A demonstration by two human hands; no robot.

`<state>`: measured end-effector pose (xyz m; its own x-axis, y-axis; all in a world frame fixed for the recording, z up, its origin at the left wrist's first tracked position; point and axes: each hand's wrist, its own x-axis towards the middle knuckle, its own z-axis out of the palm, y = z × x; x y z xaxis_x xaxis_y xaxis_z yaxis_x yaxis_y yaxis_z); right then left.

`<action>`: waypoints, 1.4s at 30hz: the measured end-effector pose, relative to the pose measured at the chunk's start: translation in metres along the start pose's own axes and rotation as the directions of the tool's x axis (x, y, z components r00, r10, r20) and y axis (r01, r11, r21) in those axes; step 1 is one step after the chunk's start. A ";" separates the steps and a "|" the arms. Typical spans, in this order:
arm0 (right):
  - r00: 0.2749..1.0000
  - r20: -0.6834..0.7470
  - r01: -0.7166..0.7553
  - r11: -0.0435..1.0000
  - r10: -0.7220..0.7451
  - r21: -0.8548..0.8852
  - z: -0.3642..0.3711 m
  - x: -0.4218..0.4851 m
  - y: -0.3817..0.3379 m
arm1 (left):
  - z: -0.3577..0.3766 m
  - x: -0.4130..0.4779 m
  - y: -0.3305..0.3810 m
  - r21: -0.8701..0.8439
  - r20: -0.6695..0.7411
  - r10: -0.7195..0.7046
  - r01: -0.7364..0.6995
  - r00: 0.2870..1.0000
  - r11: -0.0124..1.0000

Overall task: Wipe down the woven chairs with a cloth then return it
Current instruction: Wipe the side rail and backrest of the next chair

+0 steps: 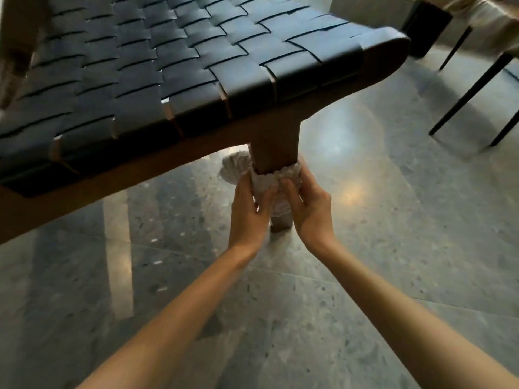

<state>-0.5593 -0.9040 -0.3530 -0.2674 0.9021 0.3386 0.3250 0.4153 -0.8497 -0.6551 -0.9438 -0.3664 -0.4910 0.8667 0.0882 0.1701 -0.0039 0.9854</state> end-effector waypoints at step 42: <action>0.893 -0.330 0.327 0.945 -0.304 0.014 -0.029 -0.024 -0.083 | -0.011 -0.053 0.088 -0.220 -0.481 0.110 -0.241 0.870 0.945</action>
<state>-0.5534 -0.9570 -0.2788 -0.0380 0.7185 0.6945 0.2072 0.6856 -0.6979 -0.6233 -0.9958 -0.2826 -0.8193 0.5135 0.2550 0.0910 -0.3227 0.9421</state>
